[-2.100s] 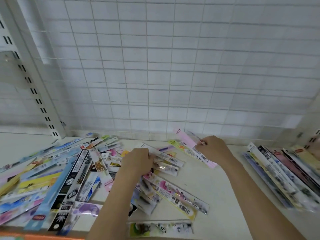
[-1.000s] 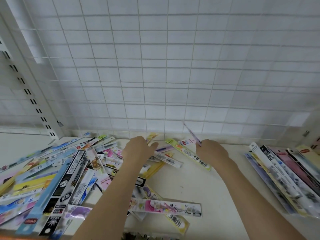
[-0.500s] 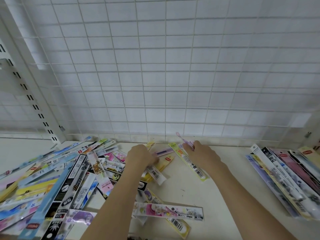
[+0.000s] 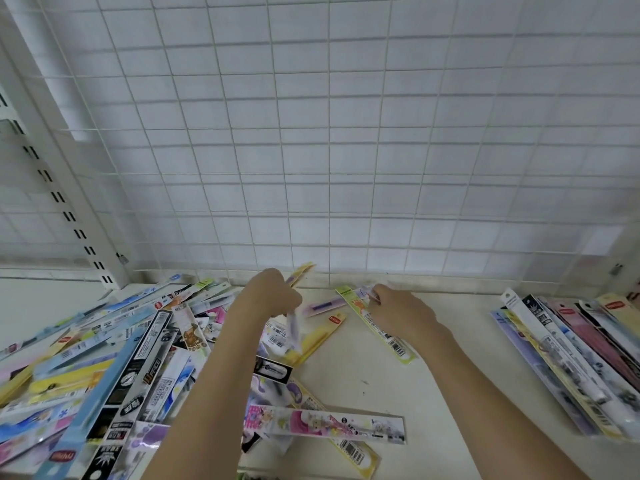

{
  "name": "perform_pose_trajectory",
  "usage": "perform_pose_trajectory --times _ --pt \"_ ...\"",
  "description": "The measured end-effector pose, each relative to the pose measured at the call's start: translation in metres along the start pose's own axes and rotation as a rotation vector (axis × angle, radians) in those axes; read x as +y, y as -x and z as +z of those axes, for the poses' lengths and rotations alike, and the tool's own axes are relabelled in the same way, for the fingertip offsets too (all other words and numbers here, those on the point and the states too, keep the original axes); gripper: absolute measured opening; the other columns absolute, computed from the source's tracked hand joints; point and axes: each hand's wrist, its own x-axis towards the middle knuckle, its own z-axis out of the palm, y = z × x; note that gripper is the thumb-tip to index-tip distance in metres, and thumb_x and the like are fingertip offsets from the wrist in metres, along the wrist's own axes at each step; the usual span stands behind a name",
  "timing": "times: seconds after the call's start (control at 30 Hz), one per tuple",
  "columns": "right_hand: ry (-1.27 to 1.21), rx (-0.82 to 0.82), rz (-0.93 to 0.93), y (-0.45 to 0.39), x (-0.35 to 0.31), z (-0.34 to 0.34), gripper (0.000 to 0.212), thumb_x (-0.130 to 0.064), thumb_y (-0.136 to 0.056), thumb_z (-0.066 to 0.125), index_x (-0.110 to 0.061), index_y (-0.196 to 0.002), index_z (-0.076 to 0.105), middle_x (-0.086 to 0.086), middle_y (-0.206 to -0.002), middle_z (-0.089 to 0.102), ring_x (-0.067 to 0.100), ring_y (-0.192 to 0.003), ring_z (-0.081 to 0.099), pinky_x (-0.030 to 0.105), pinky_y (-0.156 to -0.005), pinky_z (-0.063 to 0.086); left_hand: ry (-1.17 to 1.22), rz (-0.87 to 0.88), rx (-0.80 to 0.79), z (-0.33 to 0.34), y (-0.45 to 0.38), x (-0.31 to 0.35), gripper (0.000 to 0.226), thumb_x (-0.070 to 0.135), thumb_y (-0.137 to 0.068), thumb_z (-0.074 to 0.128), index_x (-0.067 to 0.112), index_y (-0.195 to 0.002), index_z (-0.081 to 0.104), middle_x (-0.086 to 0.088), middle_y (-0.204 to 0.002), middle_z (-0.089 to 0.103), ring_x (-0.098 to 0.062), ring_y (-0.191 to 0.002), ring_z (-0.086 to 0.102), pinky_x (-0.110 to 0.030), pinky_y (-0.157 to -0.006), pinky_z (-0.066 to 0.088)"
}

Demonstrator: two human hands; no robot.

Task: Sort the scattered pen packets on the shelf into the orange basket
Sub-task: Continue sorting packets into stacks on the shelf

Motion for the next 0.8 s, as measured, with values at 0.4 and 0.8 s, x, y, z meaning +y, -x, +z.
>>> perform_pose_trajectory --times 0.4,0.8 --pt "-0.114 0.075 0.115 -0.001 0.034 -0.020 0.017 -0.020 -0.092 0.041 -0.007 -0.103 0.043 0.014 -0.111 0.057 0.029 -0.090 0.052 0.030 -0.072 0.038 -0.066 0.218 -0.021 0.026 -0.033 0.024 0.013 0.019 -0.091 0.043 0.008 -0.085 0.040 -0.003 -0.074 0.048 -0.016 -0.063 0.044 -0.025 -0.050 0.030" --pt "-0.107 0.165 0.164 0.005 0.064 -0.021 0.034 -0.030 -0.099 0.031 -0.019 -0.067 0.039 0.000 -0.070 0.048 0.025 -0.075 0.052 0.029 -0.058 0.036 -0.370 0.269 0.025 0.064 -0.056 0.045 0.045 0.059 -0.080 0.055 0.018 -0.096 0.055 0.000 -0.095 0.062 -0.023 -0.092 0.059 -0.026 -0.067 0.039"
